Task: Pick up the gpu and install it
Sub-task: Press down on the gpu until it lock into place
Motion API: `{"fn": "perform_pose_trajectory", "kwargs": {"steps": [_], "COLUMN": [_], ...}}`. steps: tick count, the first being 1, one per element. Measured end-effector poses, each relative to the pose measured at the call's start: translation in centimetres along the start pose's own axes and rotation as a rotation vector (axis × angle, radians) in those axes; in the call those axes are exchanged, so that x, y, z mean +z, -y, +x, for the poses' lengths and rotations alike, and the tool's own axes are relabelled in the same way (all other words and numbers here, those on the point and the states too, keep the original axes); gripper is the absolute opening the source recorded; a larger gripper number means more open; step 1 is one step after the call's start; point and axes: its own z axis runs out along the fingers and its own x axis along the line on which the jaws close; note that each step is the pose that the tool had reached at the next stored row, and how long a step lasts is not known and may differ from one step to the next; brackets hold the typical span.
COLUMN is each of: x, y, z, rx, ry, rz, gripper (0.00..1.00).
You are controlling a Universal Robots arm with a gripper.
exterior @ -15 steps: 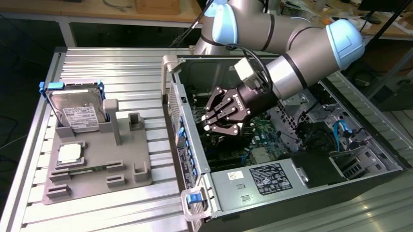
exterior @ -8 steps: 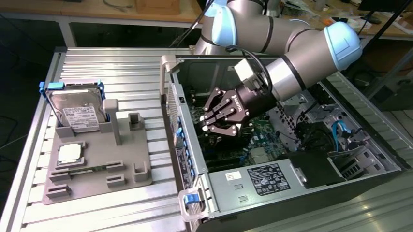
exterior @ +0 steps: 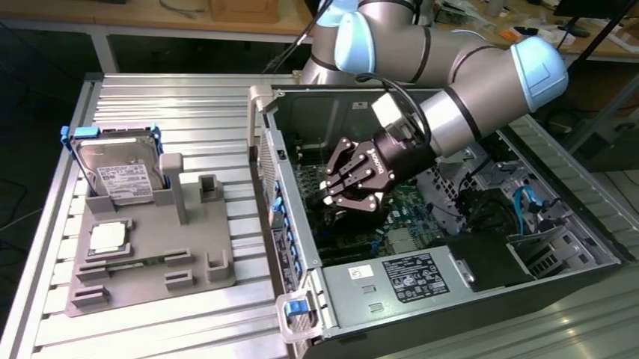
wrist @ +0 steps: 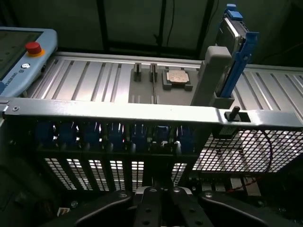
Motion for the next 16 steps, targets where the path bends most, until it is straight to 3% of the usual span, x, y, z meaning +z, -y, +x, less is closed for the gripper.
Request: {"fn": "perform_pose_trajectory", "kwargs": {"steps": [3,7,10,12,16], "x": [-0.14,-0.12,0.24,0.64,0.78], "y": [0.11,0.12,-0.2,-0.57,-0.7], "z": [-0.05,-0.38,-0.59,-0.74,-0.79], "rx": [0.005,0.019,0.024,0.025,0.025], "ry": [-0.0049,-0.0183,-0.0231,-0.0256,-0.0272], "rz": [-0.0029,-0.0031,0.0082,0.0196,0.0225], "gripper": [0.11,0.11,0.11,0.11,0.11]}}
